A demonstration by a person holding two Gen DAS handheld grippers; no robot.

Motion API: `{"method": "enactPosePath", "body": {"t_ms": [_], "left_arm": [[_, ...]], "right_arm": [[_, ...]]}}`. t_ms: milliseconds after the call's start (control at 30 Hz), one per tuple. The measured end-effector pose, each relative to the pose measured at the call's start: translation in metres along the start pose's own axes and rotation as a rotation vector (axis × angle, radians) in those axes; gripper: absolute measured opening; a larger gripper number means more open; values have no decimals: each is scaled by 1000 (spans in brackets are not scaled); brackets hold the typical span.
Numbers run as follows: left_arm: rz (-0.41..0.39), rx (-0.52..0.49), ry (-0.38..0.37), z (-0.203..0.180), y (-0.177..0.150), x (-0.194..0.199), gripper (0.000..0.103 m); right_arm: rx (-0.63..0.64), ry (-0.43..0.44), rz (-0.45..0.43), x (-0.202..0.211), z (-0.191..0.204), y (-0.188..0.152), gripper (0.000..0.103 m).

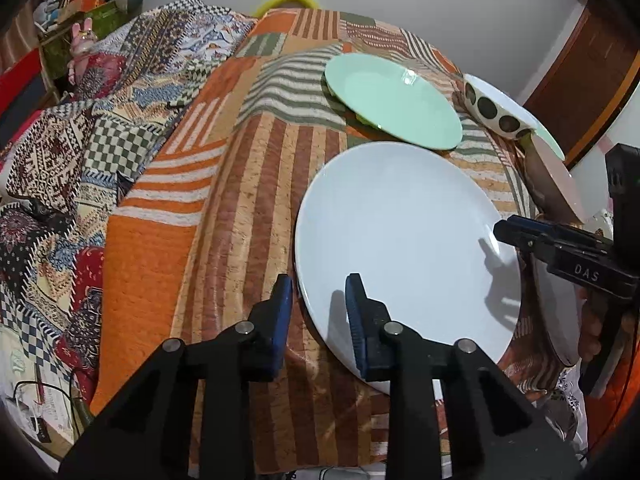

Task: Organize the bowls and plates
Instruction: 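Close the left tool on the white plate rim while the right tool grips it too, then lift the white plate with both tools and carry it over the purple plate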

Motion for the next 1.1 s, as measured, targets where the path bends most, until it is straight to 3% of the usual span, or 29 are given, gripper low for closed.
{"method": "enactPosePath", "body": {"t_ms": [433, 667, 833, 1100], "left_arm": [[21, 11, -26, -2, -5, -11, 25], [28, 20, -13, -3, -4, -10, 26], [32, 29, -7, -4, -4, -6, 26], [-31, 15, -6, -12, 4, 25, 26]], "right_arm": [[17, 17, 36, -15, 6, -1, 32], [-10, 15, 31, -13, 4, 1, 19], [-24, 25, 18, -3, 4, -1, 17], [-17, 37, -37, 20, 11, 3, 17]]}}
Point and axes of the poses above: each gripper's, at about its wrist camera, not at the fingertips, and x roughly against the way its jaws point, z to its left, y to its top, the point moved 9 cm from there along -x, roughly the way its jaws point, and after that the axes turned 4 degrees about x, right-handed, at the moved point
